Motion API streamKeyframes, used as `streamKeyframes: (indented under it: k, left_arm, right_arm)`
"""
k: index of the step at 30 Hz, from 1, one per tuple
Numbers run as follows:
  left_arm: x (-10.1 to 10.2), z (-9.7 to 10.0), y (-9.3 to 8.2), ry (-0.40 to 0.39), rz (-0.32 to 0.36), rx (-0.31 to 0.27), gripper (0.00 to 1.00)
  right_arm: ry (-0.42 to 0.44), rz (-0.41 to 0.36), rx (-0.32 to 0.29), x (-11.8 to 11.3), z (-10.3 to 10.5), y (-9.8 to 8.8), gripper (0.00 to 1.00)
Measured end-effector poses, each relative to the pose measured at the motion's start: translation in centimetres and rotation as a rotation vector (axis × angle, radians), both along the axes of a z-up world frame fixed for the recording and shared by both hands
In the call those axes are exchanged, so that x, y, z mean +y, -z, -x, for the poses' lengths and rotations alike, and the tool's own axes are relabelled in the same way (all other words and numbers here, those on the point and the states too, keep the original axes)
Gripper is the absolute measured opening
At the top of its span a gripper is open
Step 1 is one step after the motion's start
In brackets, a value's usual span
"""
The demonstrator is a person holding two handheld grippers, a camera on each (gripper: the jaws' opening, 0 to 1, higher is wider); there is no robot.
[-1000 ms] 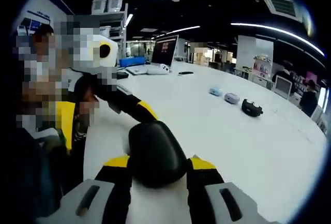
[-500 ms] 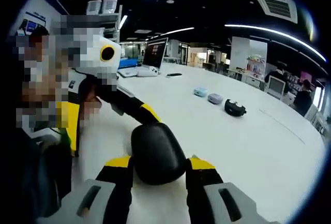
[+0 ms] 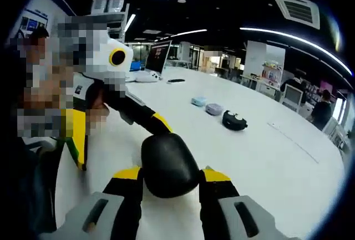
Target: Pick up the earbuds from the table and place the earbuds into the earbud case
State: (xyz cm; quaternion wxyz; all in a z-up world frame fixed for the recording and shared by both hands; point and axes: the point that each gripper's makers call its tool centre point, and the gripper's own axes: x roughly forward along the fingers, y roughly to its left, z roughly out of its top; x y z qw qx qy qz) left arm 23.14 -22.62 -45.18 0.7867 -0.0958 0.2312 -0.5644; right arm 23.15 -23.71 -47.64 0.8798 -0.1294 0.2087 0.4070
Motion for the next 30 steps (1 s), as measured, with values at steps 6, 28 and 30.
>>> streamKeyframes:
  k: [6,28,30]
  left_arm:
    - [-1.6,-2.9,-0.7,-0.004,0.01,0.007,0.81]
    - [-7.0,-11.5,1.7,-0.042,-0.022,0.075,0.82]
    - [-7.5,-12.2,1.6,-0.05,-0.019,0.076,0.82]
  right_arm:
    - [0.007,0.01,-0.006,-1.6,-2.8,-0.4,0.38]
    - [-0.005,0.022,-0.002,-6.0,-10.9,0.6,0.37]
    - [-0.007,0.019,-0.004,-6.4,-11.5,0.5,0.37]
